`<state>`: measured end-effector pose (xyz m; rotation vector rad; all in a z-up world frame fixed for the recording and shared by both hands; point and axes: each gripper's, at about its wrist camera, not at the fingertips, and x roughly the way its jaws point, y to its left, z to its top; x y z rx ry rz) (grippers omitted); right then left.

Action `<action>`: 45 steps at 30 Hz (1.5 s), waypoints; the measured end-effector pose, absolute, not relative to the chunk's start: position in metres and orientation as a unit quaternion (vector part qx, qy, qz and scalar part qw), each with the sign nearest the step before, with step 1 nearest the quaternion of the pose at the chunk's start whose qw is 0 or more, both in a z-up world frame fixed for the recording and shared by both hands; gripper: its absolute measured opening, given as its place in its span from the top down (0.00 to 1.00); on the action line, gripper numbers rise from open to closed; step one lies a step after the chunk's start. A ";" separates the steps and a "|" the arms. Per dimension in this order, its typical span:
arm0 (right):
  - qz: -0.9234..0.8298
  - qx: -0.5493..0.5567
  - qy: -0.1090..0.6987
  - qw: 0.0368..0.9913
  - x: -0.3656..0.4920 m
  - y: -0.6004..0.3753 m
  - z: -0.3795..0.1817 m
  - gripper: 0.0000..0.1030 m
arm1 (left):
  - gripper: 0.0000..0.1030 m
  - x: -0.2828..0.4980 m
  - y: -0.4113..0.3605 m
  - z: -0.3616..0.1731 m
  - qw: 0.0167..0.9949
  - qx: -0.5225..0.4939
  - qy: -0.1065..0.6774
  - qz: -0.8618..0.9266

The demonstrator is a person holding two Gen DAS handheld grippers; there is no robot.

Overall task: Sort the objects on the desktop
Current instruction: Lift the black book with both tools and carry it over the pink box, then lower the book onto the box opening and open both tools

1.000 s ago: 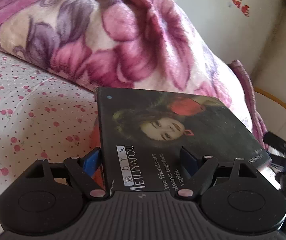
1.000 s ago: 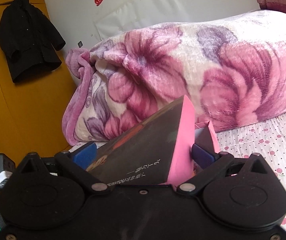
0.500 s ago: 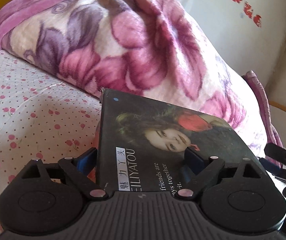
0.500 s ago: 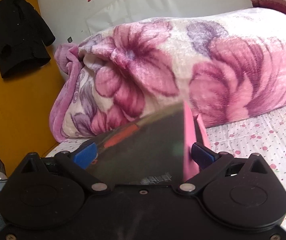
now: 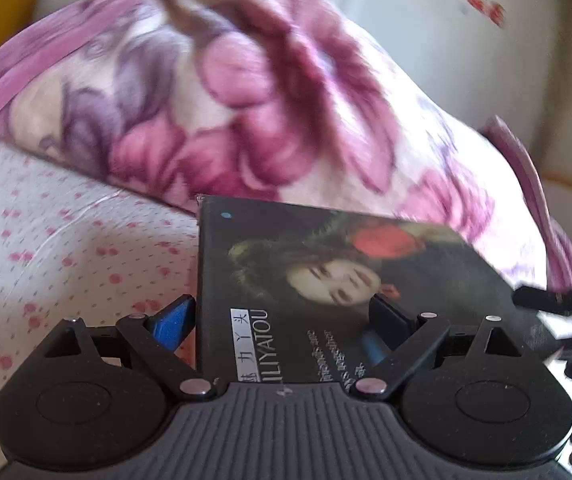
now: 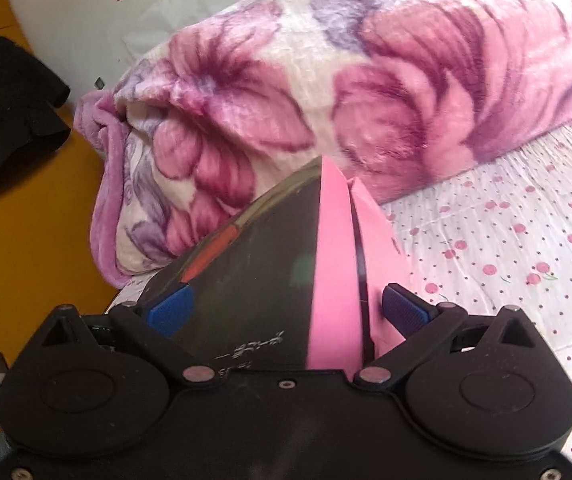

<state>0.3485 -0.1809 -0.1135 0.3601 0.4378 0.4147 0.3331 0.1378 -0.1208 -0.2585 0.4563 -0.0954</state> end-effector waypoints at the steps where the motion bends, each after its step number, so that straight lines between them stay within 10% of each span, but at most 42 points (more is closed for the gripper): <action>1: 0.203 0.174 0.214 0.940 0.348 -0.181 -0.114 0.01 | 0.09 0.334 0.136 -0.121 0.965 -0.125 0.225 -0.044; 45: 0.202 0.013 0.315 0.927 0.266 -0.137 -0.116 0.01 | 0.08 0.293 0.067 -0.105 0.958 0.053 0.276 -0.054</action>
